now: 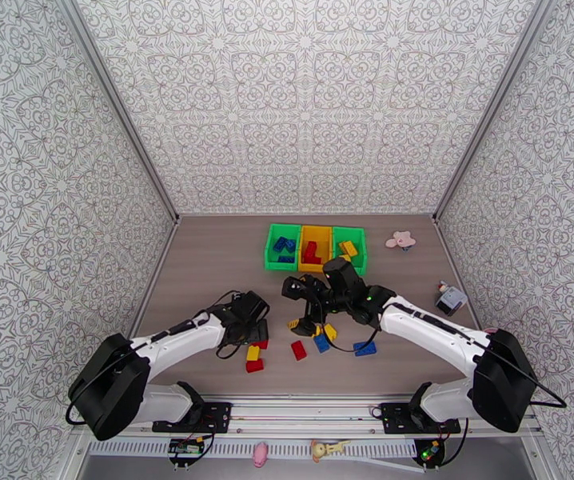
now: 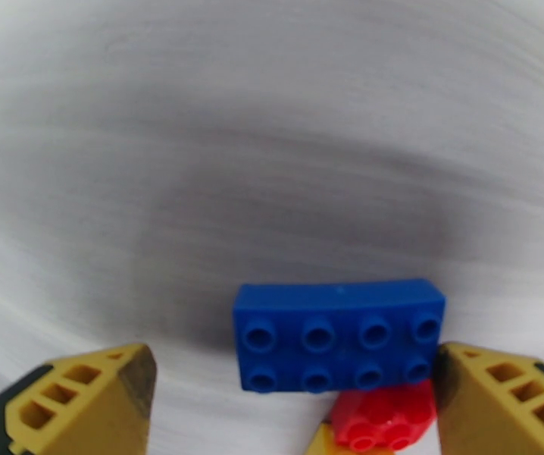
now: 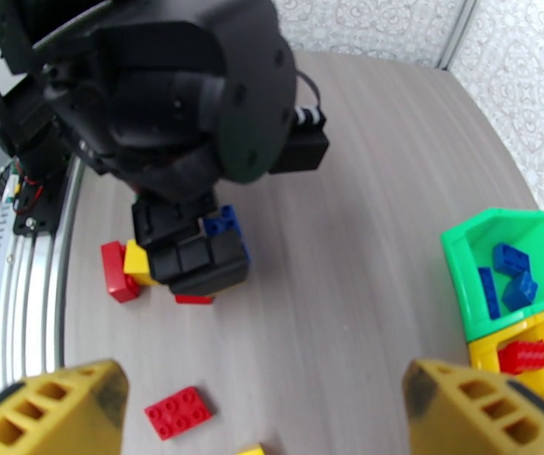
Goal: Sort the legos into containers by color
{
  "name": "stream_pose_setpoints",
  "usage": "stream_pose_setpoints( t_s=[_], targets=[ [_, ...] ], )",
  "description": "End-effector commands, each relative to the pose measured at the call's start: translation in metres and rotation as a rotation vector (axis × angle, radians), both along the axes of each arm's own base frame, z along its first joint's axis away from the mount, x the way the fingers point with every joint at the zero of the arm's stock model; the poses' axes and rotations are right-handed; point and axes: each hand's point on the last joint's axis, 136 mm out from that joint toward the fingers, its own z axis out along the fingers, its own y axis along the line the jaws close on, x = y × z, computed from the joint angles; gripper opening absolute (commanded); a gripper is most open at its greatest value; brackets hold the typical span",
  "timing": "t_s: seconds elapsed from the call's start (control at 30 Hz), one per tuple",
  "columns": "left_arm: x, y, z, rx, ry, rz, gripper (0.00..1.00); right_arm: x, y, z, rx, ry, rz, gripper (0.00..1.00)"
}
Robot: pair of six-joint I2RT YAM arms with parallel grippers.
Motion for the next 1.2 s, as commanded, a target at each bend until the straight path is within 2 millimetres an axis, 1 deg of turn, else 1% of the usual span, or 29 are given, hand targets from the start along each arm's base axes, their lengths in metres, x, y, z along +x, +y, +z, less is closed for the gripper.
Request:
stream_pose_setpoints(
  t_s=[0.0,0.1,0.23,0.3,0.37,0.5,0.53,0.63,0.73,0.87,1.0,1.1,1.17],
  targets=[
    [0.007,-0.007,0.001,-0.019,0.005,-0.008,0.96,-0.001,0.0,0.009,0.012,-0.023,-0.002,1.0],
    [0.009,-0.01,-0.003,-0.015,0.022,-0.016,0.89,-0.001,0.0,0.011,0.02,-0.028,-0.003,0.99],
    [0.009,-0.012,-0.007,-0.011,0.04,-0.023,0.8,-0.001,-0.002,0.008,0.01,-0.025,-0.007,1.0],
    [0.008,-0.011,-0.009,-0.009,0.042,-0.025,0.74,-0.002,-0.002,0.006,0.007,-0.02,-0.006,1.0],
    [0.008,-0.01,-0.009,-0.008,0.043,-0.022,0.66,-0.003,-0.003,0.005,0.007,-0.016,-0.006,0.99],
    [0.008,-0.01,-0.008,-0.013,0.041,-0.021,0.55,-0.004,-0.003,0.006,0.013,-0.014,-0.008,0.99],
    [0.008,-0.011,-0.006,-0.015,0.038,-0.021,0.53,-0.004,-0.003,0.007,0.014,-0.016,-0.008,0.99],
    [0.011,-0.012,-0.001,-0.017,0.023,-0.028,0.52,-0.004,-0.004,0.01,0.02,-0.024,-0.012,1.0],
    [0.018,-0.019,0.014,-0.04,-0.032,-0.068,0.53,0.0,-0.005,0.014,0.033,-0.041,-0.032,1.0],
    [0.031,-0.036,0.044,-0.087,-0.145,-0.159,0.54,0.016,-0.009,0.022,0.07,-0.093,-0.136,1.0],
    [0.047,-0.046,0.073,-0.117,-0.267,-0.221,0.54,0.024,-0.015,0.031,0.121,-0.12,-0.196,1.0],
    [0.073,-0.063,0.099,-0.16,-0.426,-0.271,0.53,0.029,-0.018,0.036,0.167,-0.133,-0.228,0.99],
    [0.097,-0.073,0.12,-0.2,-0.536,-0.268,0.51,0.034,-0.02,0.041,0.198,-0.15,-0.255,0.99]
  ],
)
